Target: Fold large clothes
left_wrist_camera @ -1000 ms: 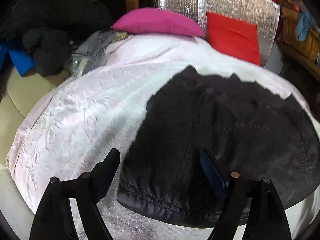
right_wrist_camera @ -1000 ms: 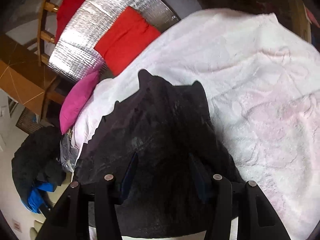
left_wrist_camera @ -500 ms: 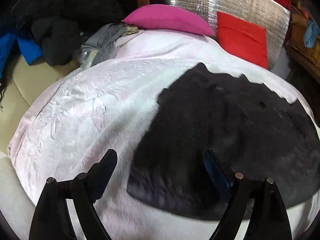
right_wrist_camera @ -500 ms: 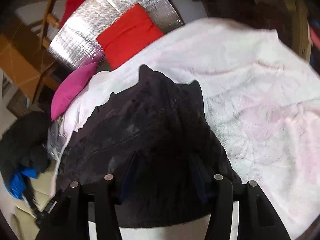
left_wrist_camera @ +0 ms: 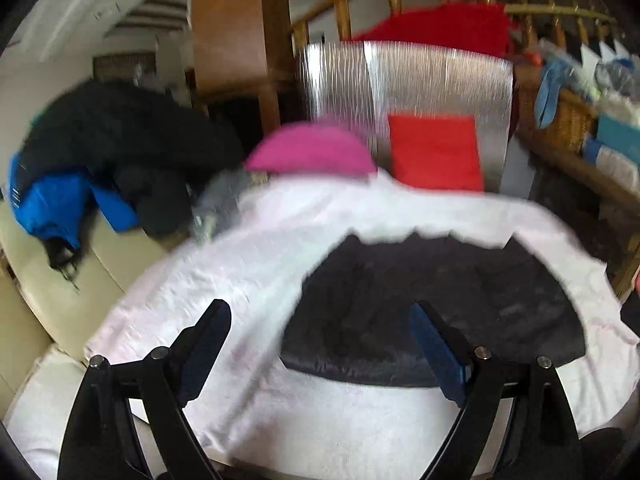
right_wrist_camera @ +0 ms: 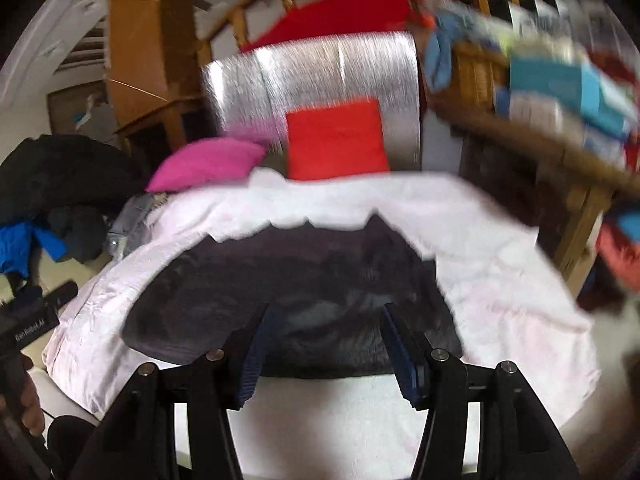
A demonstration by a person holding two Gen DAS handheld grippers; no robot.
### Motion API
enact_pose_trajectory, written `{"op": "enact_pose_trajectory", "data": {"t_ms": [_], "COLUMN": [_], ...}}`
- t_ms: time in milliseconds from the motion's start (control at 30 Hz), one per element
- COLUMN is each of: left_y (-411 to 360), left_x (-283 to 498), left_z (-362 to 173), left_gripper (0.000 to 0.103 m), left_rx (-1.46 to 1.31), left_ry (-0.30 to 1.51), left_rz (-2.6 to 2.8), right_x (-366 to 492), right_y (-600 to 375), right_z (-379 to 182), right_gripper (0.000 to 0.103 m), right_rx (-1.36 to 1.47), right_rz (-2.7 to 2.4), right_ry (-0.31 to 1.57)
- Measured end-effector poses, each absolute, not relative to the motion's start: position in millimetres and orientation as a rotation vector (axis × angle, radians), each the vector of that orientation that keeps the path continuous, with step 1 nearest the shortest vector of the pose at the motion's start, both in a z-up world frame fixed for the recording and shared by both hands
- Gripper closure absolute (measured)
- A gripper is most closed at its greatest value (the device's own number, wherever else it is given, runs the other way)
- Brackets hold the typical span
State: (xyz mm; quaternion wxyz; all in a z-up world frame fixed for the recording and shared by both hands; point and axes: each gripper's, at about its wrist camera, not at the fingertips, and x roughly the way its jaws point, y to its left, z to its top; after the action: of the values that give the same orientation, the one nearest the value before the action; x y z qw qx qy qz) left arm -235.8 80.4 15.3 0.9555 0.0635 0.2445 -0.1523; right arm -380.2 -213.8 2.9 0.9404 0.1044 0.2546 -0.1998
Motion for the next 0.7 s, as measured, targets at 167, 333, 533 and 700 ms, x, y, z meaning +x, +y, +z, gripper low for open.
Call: {"op": "enact_pose_trajectory", "data": {"t_ms": [167, 333, 533, 700], "left_y": [102, 117, 134, 136], "left_x": [-282, -329, -362, -368], "left_z": [71, 103, 127, 133], "left_gripper": [0.009, 0.000, 0.000, 0.000], "left_rx": [0.103, 0.109, 0.092, 0.103], "left_ry": [0.357, 0.244, 0.191, 0.180], "left_rz": [-0.301, -0.265, -0.291, -0.304], "right_x": [-423, -453, -475, -483], "right_y": [-177, -149, -130, -116], "right_z": [61, 97, 112, 113], "right_gripper": [0.035, 0.028, 0.028, 0.028], "right_rx": [0.197, 0.198, 0.177, 0.168], "right_rz": [-0.400, -0.390, -0.411, -0.422], "right_ry": [0.409, 0.362, 0.368, 0.385]}}
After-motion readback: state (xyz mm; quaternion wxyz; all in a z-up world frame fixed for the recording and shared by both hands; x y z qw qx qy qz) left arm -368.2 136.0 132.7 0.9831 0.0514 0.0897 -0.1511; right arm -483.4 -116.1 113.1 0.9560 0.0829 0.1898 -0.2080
